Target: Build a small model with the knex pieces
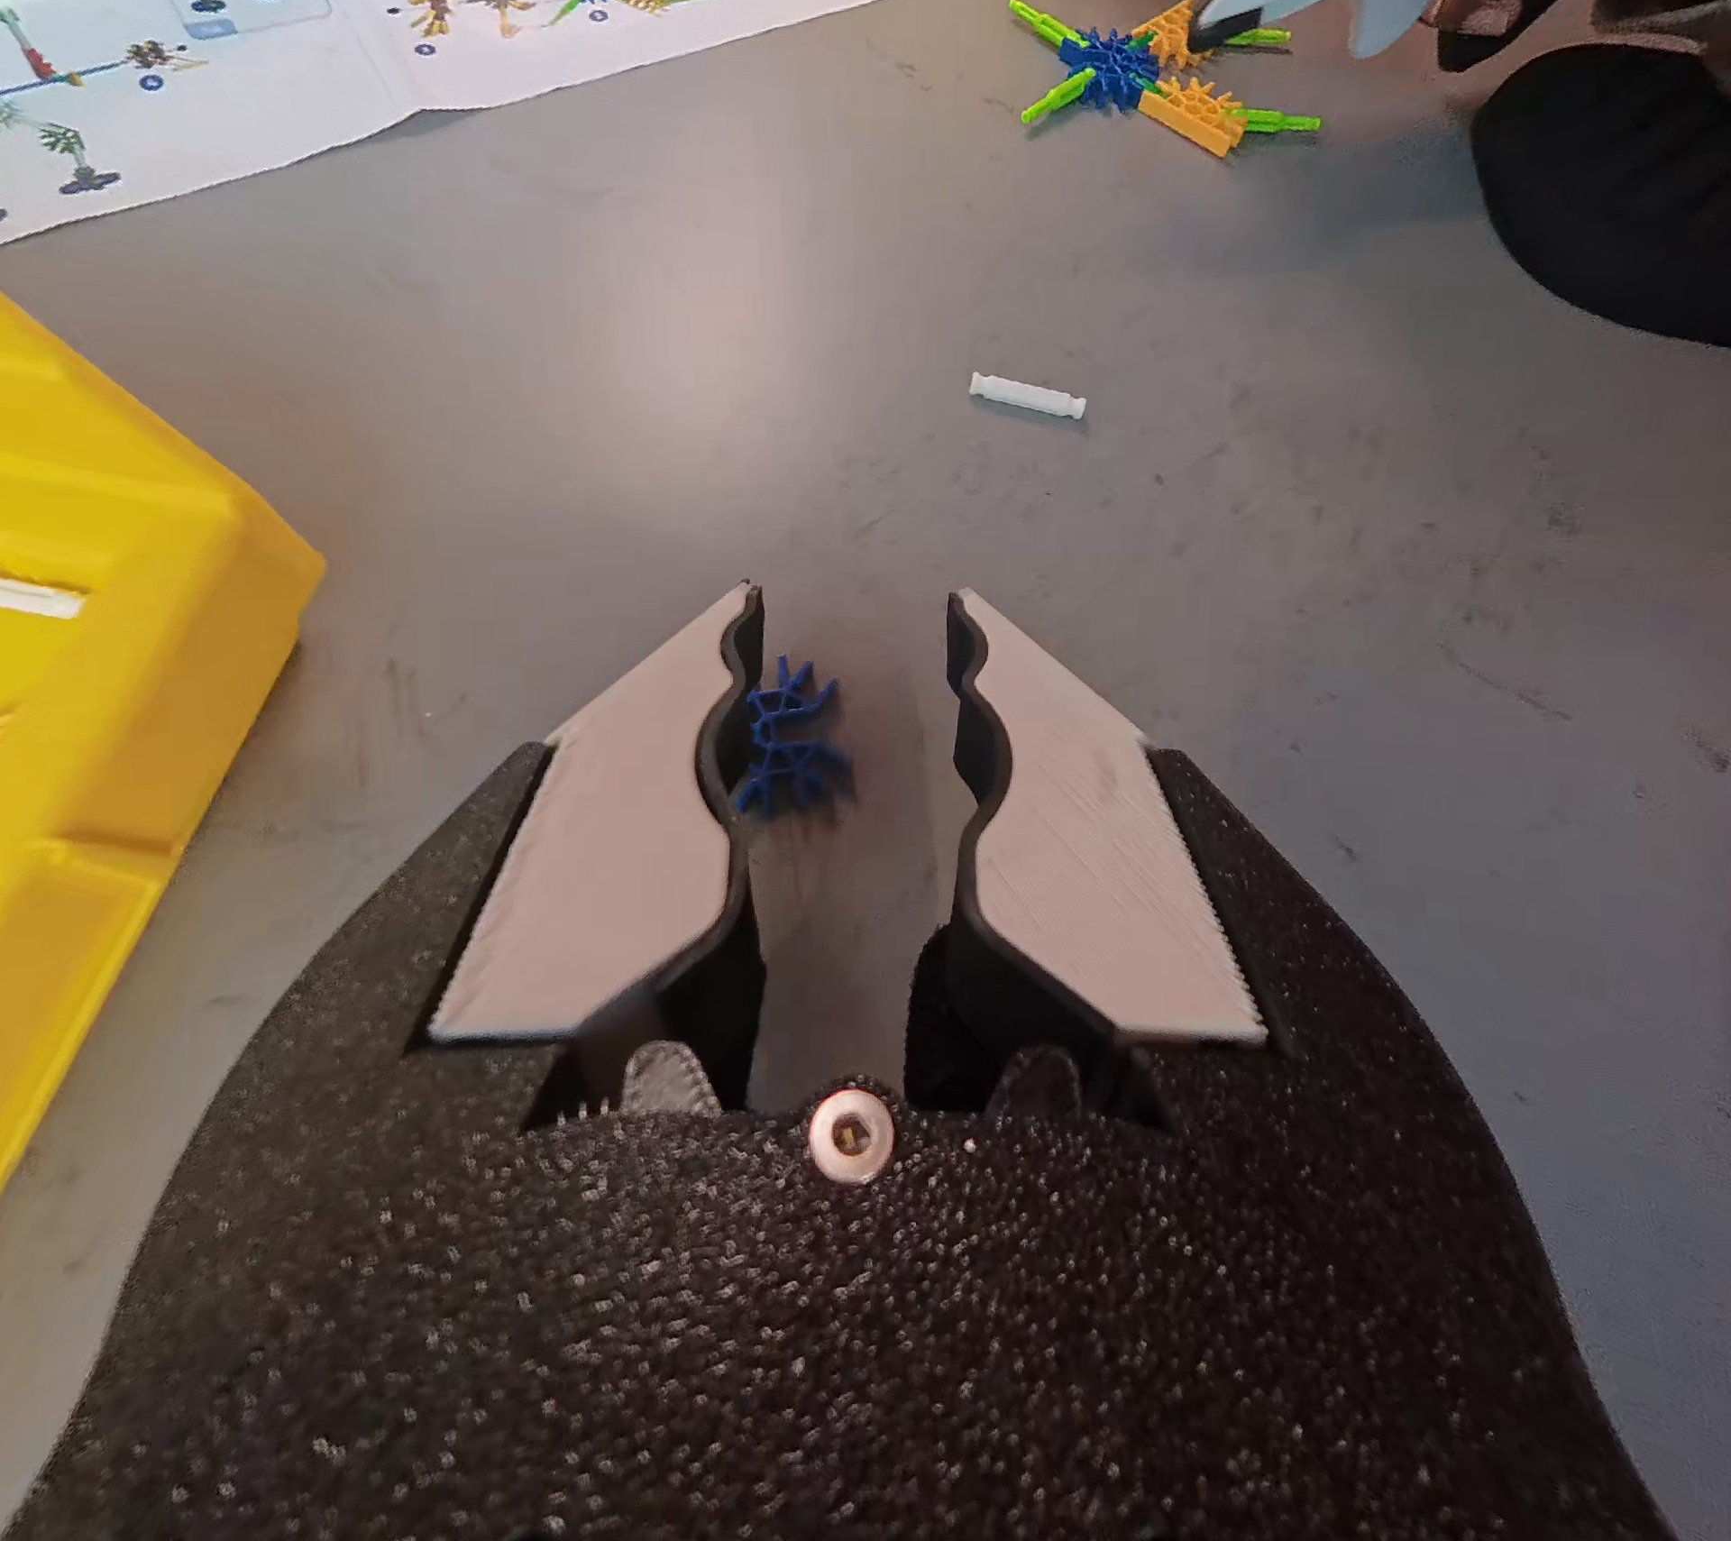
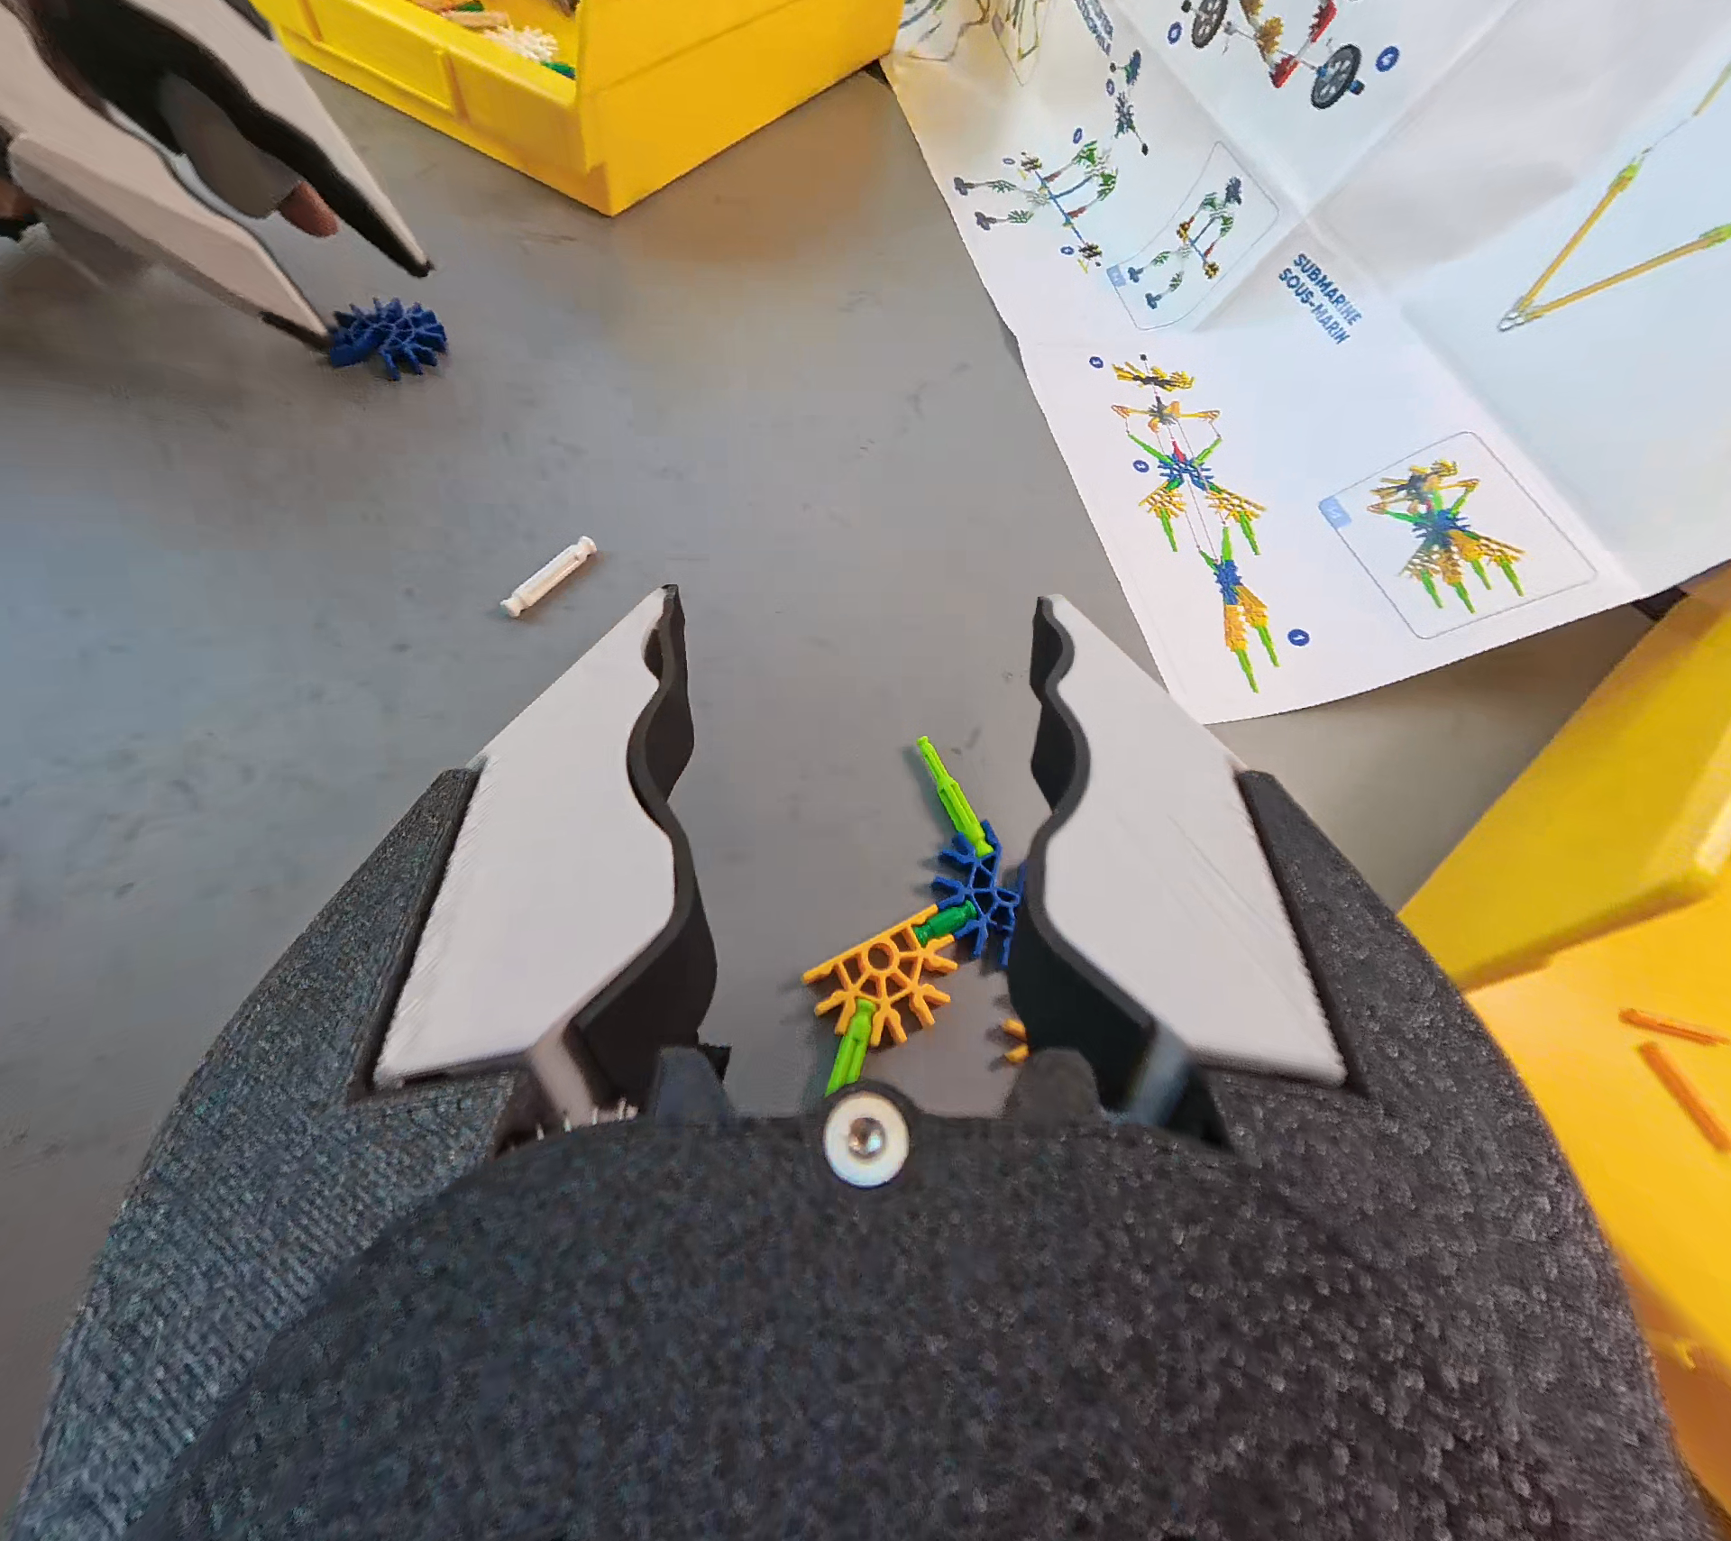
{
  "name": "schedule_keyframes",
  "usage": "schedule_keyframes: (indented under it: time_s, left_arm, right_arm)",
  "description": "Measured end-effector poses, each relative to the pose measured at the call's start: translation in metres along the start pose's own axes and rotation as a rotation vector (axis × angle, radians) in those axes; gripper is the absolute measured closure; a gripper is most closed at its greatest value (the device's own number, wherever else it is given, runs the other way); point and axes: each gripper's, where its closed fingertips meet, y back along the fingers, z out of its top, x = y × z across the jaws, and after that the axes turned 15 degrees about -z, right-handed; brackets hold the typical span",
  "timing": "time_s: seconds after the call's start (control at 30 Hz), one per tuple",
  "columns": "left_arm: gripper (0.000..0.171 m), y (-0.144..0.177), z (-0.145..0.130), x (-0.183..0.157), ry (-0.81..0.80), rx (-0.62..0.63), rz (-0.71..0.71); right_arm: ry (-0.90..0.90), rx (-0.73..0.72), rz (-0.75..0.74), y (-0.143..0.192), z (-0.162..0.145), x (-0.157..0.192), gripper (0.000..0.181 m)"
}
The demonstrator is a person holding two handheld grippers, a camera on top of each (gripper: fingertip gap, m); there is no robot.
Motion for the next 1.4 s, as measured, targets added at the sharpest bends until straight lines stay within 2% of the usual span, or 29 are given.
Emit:
schedule_keyframes:
  time_s: [0.17,0.37,0.57,0.77,1.4]
  left_arm:
    - [0.131,-0.030,0.005,-0.018,-0.031,0.070,-0.044]
    - [0.128,-0.064,0.005,-0.021,-0.041,0.175,-0.109]
    - [0.124,-0.089,0.019,-0.024,-0.032,0.203,-0.152]
    - [0.137,-0.095,0.024,-0.015,-0.053,0.187,-0.114]
    - [0.138,-0.093,0.024,-0.016,-0.142,0.168,-0.072]
  right_arm:
    - [-0.162,-0.012,-0.023,0.000,-0.004,-0.019,0.108]
    - [-0.195,-0.052,-0.043,0.005,-0.002,-0.031,0.112]
    - [-0.217,-0.047,-0.028,0.006,-0.005,-0.039,0.113]
    - [-0.246,-0.046,-0.030,0.008,-0.006,-0.044,0.113]
    - [-0.257,-0.028,-0.026,0.004,-0.008,-0.044,0.113]
